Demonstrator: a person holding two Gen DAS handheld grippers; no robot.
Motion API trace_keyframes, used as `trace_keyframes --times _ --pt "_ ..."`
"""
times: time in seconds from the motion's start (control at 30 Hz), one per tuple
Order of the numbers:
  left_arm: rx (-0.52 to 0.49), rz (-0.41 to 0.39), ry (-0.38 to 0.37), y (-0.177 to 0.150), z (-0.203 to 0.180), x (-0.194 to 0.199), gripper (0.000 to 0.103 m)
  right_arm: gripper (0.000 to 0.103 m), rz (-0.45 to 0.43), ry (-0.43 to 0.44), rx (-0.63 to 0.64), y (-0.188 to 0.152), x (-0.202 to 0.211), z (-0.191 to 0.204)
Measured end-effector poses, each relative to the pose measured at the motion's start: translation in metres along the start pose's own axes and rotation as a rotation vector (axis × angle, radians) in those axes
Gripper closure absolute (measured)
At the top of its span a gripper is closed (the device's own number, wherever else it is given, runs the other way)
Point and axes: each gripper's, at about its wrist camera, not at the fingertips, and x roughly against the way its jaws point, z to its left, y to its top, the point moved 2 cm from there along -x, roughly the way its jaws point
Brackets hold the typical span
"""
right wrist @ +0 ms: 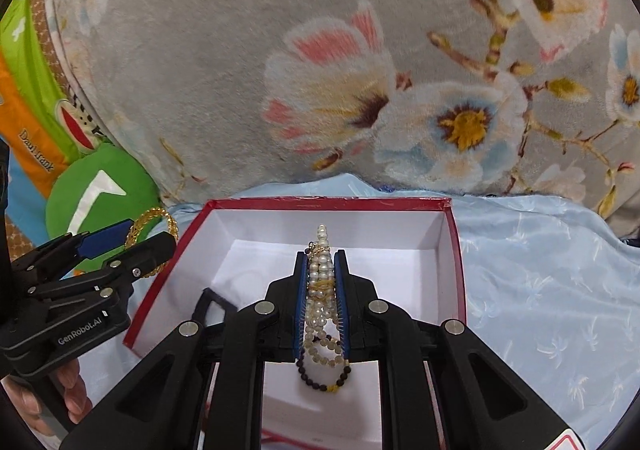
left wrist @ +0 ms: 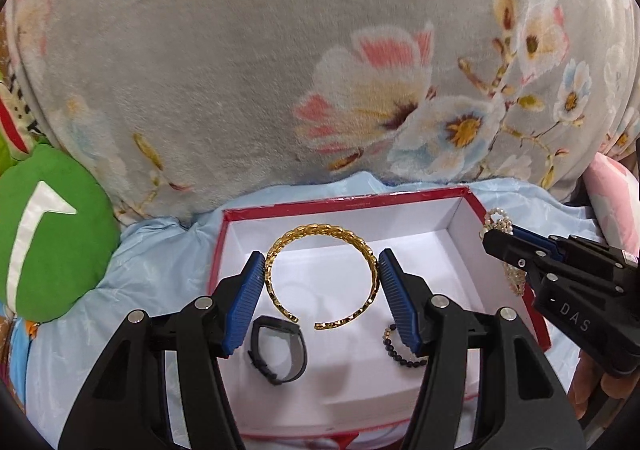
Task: Organize jewelry
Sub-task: 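Carry the bangle and pearls into the red box and open both tools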
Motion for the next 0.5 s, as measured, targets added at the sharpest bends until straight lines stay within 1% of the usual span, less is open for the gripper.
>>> trace_keyframes --times 0.07,0.13,0.17,0.23,0.27,0.3,0.37,0.4,0.5 --pt "-0.004 0.031 -0.013 0.001 -0.003 -0.019 0.046 0.091 0.016 -0.011 -0.003 0.002 -0.016 -0.004" --pt "-0.015 0.046 -0.011 0.002 -0.006 -0.038 0.046 0.090 0.032 -0.018 -0.013 0.003 -0.030 -0.007" --pt "-0.016 0.043 0.000 0.002 -0.007 -0.046 0.046 0.090 0.041 -0.026 -0.021 0.002 -0.038 -0.010" --pt "-0.019 0.049 -0.001 -0.002 -0.008 -0.061 0.046 0.090 0.052 -0.040 -0.025 0.002 -0.050 -0.012" --pt "-0.015 0.054 0.005 -0.004 -0.007 -0.067 0.041 0.087 0.048 -0.049 -0.030 0.002 -0.054 -0.014" --pt "-0.007 0.061 0.011 -0.006 -0.006 -0.075 0.030 0.083 0.039 -0.050 -0.037 0.002 -0.056 -0.016" --pt "0.018 0.054 0.028 -0.008 -0.002 -0.082 0.018 0.060 0.025 -0.045 -0.058 0.002 -0.058 -0.021" --pt "0.030 0.047 0.040 -0.007 0.001 -0.083 0.016 0.057 0.009 -0.046 -0.071 0.002 -0.056 -0.023" --pt "0.072 0.020 0.013 -0.006 0.008 -0.071 0.014 0.057 -0.028 -0.049 -0.103 0.003 -0.044 -0.032"
